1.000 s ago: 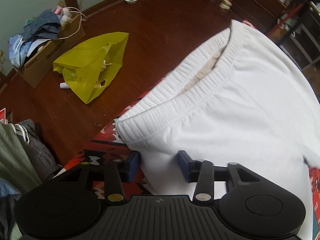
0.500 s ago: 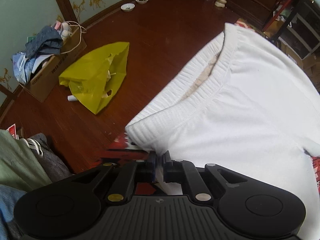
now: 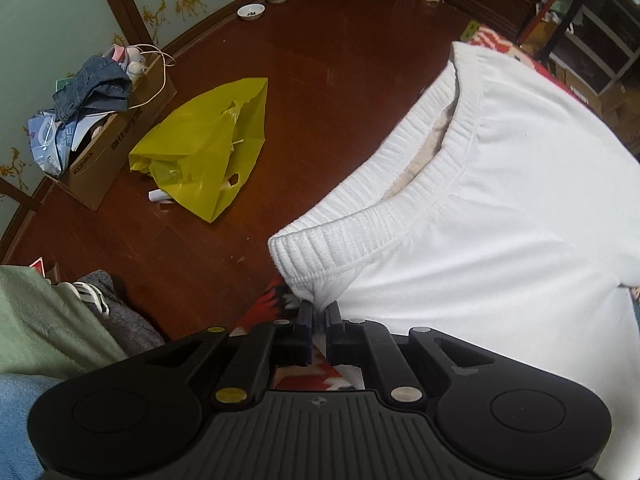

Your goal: Fold clothes

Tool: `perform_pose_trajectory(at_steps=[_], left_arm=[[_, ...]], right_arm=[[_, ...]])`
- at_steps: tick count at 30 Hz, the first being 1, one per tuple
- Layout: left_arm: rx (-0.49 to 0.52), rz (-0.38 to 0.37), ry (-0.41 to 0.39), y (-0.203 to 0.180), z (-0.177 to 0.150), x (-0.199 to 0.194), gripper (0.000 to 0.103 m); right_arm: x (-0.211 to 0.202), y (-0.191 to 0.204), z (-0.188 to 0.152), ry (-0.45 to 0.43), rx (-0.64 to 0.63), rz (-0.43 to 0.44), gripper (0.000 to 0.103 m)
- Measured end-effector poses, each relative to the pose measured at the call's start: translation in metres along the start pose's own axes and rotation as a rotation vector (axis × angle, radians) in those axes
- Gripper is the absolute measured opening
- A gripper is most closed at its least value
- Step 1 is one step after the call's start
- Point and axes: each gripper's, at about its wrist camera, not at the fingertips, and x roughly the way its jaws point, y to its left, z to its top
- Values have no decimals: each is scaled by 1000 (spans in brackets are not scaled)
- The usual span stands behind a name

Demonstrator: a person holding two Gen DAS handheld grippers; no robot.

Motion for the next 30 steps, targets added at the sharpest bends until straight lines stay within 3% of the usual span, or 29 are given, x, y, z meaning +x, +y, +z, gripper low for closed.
perform_pose_trajectory(at_steps=[5,12,16,19,26,30], left_arm=[[-20,8,-3,2,2,8,5],[-65,-62,33,7,-5,11,9],[2,-56,44,-5,-10,10,16],[-3,-78,61,-4,-15,8,27],[49,-93,49,-15,-15,-18,31],[143,-131,3,-57,-4,-32,31]], right_arm=[[-2,5,4,-8,-16,1,0],[-3,12,4,-2,-54,-15,0],[7,14,4,14,-28,1,3],[9,16,4,11,-14,17,10],[-3,20,8,-21,-47,-3,15],[-23,35,21,-48,-83,36,16]])
